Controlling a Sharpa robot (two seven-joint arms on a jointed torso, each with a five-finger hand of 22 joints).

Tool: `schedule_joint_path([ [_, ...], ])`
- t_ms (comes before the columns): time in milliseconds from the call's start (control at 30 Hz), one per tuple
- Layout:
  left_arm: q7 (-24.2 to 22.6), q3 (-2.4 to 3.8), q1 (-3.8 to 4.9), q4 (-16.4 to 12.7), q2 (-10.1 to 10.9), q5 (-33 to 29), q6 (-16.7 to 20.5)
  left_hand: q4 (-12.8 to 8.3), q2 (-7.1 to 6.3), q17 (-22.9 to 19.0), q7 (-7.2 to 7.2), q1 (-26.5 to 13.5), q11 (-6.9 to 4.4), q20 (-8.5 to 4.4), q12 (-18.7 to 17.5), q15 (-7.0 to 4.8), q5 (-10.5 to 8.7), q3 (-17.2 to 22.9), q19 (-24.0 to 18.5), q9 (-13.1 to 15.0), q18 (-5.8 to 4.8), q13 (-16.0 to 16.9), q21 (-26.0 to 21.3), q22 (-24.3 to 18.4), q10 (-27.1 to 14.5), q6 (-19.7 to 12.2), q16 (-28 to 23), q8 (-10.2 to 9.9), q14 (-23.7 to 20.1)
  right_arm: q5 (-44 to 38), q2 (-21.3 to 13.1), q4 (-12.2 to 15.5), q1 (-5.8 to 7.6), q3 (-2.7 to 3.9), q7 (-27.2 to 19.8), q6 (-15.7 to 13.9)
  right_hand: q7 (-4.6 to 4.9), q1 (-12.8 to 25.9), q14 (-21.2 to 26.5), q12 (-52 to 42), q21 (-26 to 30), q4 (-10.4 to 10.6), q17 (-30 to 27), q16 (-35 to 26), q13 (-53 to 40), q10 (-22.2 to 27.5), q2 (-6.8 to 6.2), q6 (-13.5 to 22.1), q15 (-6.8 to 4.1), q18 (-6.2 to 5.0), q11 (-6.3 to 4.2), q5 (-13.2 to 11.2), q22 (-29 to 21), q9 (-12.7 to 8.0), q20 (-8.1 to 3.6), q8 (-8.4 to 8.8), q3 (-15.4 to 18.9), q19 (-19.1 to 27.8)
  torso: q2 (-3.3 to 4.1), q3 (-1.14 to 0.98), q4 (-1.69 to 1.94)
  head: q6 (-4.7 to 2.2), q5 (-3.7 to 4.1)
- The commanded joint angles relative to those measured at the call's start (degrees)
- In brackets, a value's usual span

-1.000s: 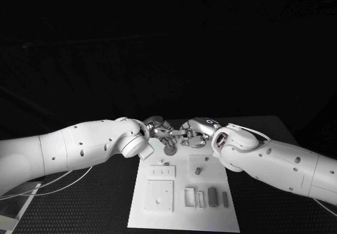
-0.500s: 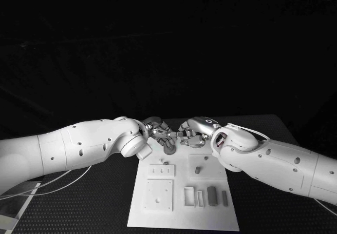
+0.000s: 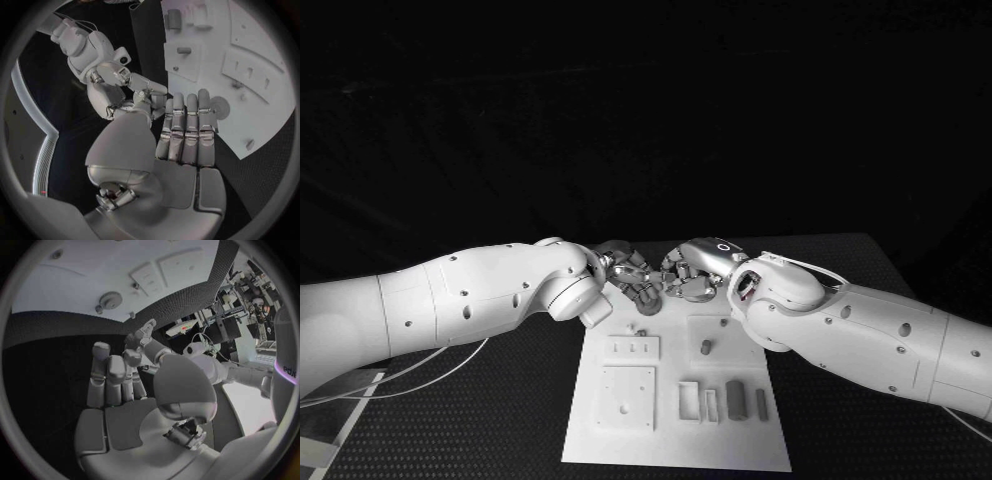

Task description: Assemble the parts on the task board

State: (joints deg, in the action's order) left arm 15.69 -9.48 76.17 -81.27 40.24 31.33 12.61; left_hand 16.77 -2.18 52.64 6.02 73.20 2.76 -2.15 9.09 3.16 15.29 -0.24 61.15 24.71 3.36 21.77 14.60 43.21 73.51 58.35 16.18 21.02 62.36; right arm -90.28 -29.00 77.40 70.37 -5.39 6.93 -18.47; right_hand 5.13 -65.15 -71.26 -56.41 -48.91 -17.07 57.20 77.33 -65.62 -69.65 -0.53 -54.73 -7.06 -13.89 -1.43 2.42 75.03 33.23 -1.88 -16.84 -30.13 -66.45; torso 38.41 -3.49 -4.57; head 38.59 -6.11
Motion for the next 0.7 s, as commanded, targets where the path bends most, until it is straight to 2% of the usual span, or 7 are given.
schedule_joint_path([
  [33,0.3,0.01,0.03,-0.2,-0.2,0.4,-0.8,0.0,0.22,0.1,-0.01,0.2,0.01,-0.42,0.2,-0.06,-0.43,-0.4,0.2,0.1,1.16,0.1,0.3,0.1,0.4,0.5,0.0,-0.2,0.5,-1.5,0.3,0.1,-0.02,0.03,0.8,-0.1,-0.09,-0.6,0.1,0.0,-0.2,0.2,-0.1,0.0,0.1,-0.3,0.20,-4.4,-0.33,-1.11,0.06,0.3,0.6,1.3,-0.32,-1.08,0.1,0.1,0.04,-0.03,-0.01,0.10,-0.04],
  [433,0.6,0.01,0.03,-0.1,-0.5,0.1,-0.2,-0.1,0.92,0.4,-0.07,0.0,-0.05,-0.55,0.1,-0.15,-0.95,-0.3,0.2,0.1,1.16,0.5,0.3,0.4,0.4,0.7,-0.1,-0.3,0.6,-2.0,0.6,0.6,-0.15,0.03,1.2,0.1,-0.10,-0.6,0.0,0.1,-0.2,0.2,-0.1,0.0,0.1,-0.4,0.15,-4.5,-0.34,-1.11,0.05,0.3,0.6,1.2,-0.36,-1.05,0.1,0.0,0.03,-0.09,0.00,0.28,-0.10],
  [700,0.7,0.01,0.03,-0.1,-0.4,-0.6,0.1,-0.2,2.76,0.9,-0.09,3.0,-0.08,-0.61,-0.2,-0.18,-0.80,0.0,0.0,0.1,1.09,1.2,0.2,1.0,0.5,0.8,-0.4,-0.6,0.7,-2.2,0.4,1.1,-0.24,0.03,1.5,0.2,-0.11,-0.6,-0.1,0.1,-0.2,0.2,-0.1,0.0,0.2,-0.5,0.12,-4.5,-0.35,-1.11,0.04,0.3,0.6,1.2,-0.38,-1.03,0.1,0.0,0.07,-0.11,-0.04,0.45,-0.19],
])
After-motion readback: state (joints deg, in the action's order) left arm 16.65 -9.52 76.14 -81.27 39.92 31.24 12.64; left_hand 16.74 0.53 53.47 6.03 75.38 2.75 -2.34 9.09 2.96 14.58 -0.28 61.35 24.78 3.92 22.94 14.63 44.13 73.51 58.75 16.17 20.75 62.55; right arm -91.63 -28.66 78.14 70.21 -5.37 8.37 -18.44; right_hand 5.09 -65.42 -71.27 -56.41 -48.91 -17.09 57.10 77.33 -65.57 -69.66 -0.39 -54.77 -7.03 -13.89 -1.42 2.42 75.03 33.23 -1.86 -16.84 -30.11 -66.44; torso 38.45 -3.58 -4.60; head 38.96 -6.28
